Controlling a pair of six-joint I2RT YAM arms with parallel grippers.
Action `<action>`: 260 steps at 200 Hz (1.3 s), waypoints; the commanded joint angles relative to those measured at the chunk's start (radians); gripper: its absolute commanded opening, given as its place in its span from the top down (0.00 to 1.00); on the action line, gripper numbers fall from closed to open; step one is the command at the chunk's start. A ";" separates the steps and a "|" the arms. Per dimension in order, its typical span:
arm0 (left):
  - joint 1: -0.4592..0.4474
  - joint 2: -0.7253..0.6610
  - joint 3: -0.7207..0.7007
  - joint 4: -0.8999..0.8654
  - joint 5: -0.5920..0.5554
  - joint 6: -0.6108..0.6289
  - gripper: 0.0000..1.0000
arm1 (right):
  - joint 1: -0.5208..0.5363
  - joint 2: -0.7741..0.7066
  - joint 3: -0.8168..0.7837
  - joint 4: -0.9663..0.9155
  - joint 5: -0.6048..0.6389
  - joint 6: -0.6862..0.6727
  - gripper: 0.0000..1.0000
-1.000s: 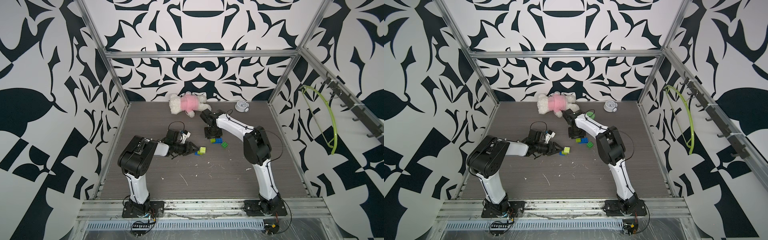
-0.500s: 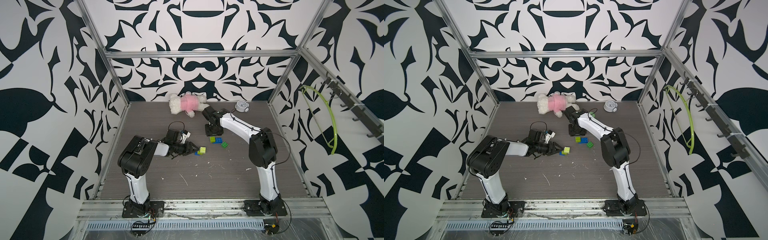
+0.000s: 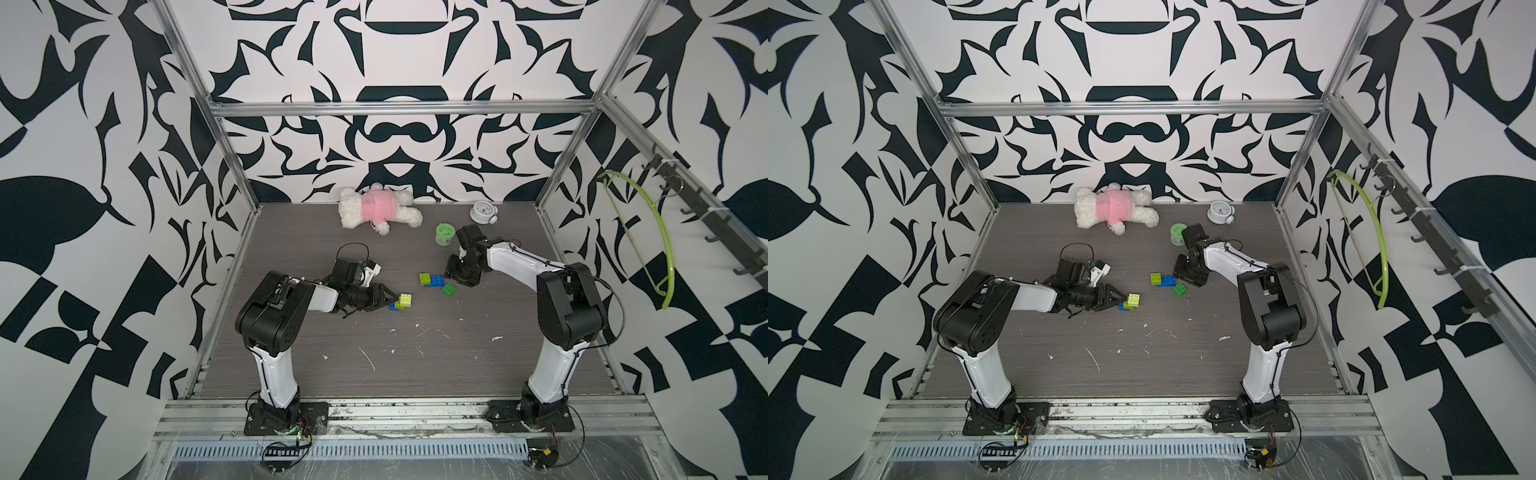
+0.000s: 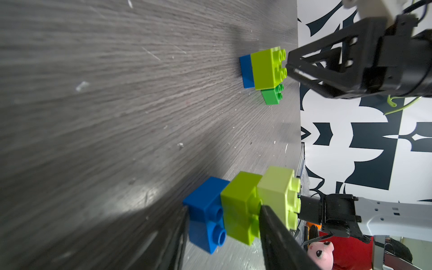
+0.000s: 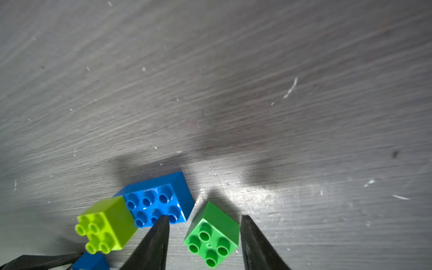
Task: Assemble the letter y with lego
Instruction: Assemble the lego brick with the lego brick, then pick up the lego brick from the center of the board.
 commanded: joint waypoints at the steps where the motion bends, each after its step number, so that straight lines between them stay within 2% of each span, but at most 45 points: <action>1: 0.022 0.110 -0.079 -0.306 -0.247 0.007 0.46 | 0.001 -0.026 0.004 0.066 -0.040 0.035 0.49; 31: 0.022 0.113 -0.079 -0.306 -0.247 0.006 0.46 | 0.023 -0.030 0.032 -0.079 0.081 0.017 0.50; 82: 0.023 0.111 -0.079 -0.307 -0.247 0.006 0.46 | 0.074 -0.018 0.081 -0.196 0.160 -0.012 0.49; 260: 0.028 0.108 -0.077 -0.307 -0.245 0.006 0.46 | 0.101 0.067 0.130 -0.188 0.135 0.006 0.48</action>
